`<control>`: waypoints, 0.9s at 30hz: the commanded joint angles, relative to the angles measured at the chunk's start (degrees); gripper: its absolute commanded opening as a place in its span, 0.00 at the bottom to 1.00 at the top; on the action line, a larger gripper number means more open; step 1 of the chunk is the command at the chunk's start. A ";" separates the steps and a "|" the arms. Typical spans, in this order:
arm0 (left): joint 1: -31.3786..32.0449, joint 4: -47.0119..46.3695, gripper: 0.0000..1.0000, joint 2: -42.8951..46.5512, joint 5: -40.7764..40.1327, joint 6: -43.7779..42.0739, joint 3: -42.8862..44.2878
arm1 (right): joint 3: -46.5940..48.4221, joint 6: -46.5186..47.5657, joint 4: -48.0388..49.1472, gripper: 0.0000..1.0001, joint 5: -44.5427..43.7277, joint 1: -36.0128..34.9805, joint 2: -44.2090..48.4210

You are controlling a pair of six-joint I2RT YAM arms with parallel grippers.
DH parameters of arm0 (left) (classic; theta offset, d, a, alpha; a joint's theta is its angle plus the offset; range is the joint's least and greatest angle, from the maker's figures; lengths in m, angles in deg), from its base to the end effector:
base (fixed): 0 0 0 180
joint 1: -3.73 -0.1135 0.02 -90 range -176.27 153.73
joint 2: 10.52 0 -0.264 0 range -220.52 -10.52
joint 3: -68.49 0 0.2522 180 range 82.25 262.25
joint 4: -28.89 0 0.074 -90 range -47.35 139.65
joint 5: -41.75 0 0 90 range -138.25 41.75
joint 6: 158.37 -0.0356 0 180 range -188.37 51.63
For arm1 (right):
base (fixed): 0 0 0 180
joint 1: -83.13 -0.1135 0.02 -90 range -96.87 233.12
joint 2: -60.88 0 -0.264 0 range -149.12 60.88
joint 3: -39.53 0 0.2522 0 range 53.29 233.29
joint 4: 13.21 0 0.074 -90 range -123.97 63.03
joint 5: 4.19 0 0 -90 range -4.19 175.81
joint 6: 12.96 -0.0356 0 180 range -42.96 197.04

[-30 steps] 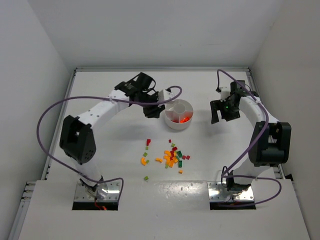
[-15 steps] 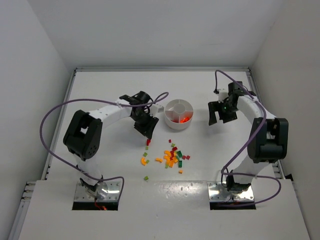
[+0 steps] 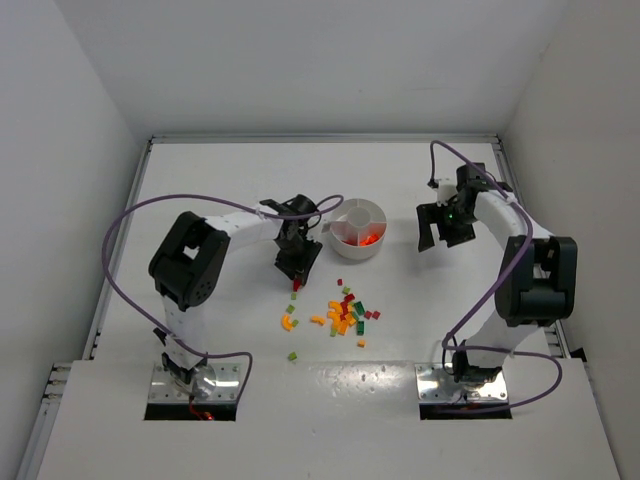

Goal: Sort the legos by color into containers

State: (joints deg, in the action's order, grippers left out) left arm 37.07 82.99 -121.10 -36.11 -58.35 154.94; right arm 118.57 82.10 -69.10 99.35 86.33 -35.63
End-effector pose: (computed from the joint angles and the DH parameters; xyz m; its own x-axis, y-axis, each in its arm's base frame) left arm 0.3009 -0.2069 0.1510 -0.9051 0.3918 -0.1651 0.4221 0.8747 -0.2382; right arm 0.3216 -0.0096 0.1960 -0.9518 -0.0327 -0.3050 -0.0970 0.9754 0.1982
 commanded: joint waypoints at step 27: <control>-3.20 -20.63 0.14 10.03 12.63 -3.52 14.96 | 3.45 -0.58 0.29 0.83 -0.97 0.23 1.50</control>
State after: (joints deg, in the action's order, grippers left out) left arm 34.10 69.99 -114.31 -27.63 -61.67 171.15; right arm 119.38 82.08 -69.27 98.35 86.37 -34.82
